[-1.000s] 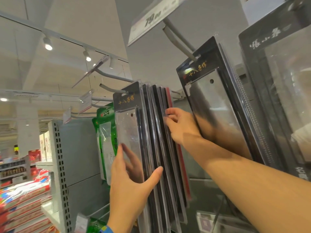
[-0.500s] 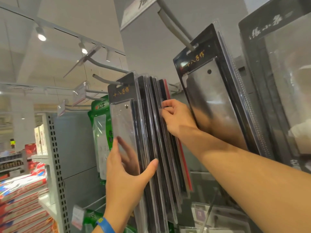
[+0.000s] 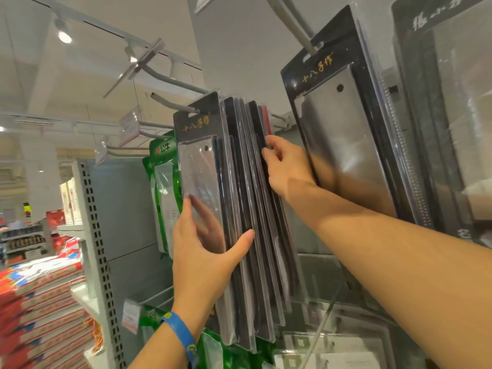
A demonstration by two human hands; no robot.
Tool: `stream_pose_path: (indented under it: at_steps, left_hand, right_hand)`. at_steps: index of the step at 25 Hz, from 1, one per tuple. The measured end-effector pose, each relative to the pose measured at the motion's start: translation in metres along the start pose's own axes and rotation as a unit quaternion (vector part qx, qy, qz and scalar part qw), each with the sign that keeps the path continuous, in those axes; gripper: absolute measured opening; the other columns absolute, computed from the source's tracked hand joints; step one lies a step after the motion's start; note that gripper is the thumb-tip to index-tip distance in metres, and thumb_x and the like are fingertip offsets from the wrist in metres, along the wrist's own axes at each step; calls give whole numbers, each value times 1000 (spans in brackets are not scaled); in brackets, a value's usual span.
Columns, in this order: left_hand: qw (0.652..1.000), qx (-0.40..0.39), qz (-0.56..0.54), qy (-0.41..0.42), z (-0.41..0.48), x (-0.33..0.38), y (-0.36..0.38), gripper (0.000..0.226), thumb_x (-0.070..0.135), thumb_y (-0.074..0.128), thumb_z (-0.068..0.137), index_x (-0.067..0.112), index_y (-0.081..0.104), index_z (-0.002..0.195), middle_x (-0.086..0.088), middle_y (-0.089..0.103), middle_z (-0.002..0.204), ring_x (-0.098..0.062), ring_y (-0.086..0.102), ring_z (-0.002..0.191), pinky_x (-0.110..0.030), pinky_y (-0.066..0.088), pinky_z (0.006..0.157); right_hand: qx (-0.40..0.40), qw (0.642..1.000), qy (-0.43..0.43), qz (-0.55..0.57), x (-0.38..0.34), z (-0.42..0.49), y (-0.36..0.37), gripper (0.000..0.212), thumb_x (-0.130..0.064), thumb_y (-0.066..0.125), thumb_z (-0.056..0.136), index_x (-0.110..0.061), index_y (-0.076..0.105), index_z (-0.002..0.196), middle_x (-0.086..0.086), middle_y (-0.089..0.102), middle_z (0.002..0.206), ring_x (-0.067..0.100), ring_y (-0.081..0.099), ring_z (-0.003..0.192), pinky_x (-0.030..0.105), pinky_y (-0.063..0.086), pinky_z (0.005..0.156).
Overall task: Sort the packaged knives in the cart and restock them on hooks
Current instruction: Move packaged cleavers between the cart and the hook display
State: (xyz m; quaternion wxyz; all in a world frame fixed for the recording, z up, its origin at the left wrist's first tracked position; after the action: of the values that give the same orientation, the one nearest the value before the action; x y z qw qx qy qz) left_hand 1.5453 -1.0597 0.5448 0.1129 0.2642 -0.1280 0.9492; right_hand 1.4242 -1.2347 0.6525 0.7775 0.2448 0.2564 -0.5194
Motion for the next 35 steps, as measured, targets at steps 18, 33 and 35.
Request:
stream_pose_path:
  at_steps: [18,33,35]
  left_hand:
    - [1000,0,-22,-20,-21,21,-12,120,77,75,52,60,2,146,22,17,157,-3,23,144,-42,32,114]
    - [917,-133,-363,-101,-14,123,89,68,49,59,85,26,42,146,7,53,142,-6,51,128,-34,38,112]
    - [908,-142,-377,-114,-16,127,94,51,53,59,80,33,59,126,13,70,117,-4,65,108,-24,52,93]
  right_hand:
    - [-152,974,-160,-47,-72,-142,2,63,-51,43,101,-46,16,158,-27,20,163,-12,20,146,32,31,119]
    - [38,951,-69,-300,-61,-133,-147,97,-58,55,94,-26,-6,162,-10,-2,170,3,0,153,21,4,120]
    - [7,953,-44,-298,-52,-130,-142,101,-66,55,90,-36,-13,159,-13,-12,169,7,-4,155,32,10,123]
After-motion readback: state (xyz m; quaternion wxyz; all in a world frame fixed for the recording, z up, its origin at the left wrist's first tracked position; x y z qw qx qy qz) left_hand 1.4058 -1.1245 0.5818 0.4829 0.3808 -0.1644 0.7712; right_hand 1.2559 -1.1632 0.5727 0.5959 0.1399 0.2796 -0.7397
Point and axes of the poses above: each hand's wrist, its own z-axis towards the middle knuckle, its own y-axis out of the palm, x = y × z, the point moved 6 cm from there along z, towards the middle knuckle
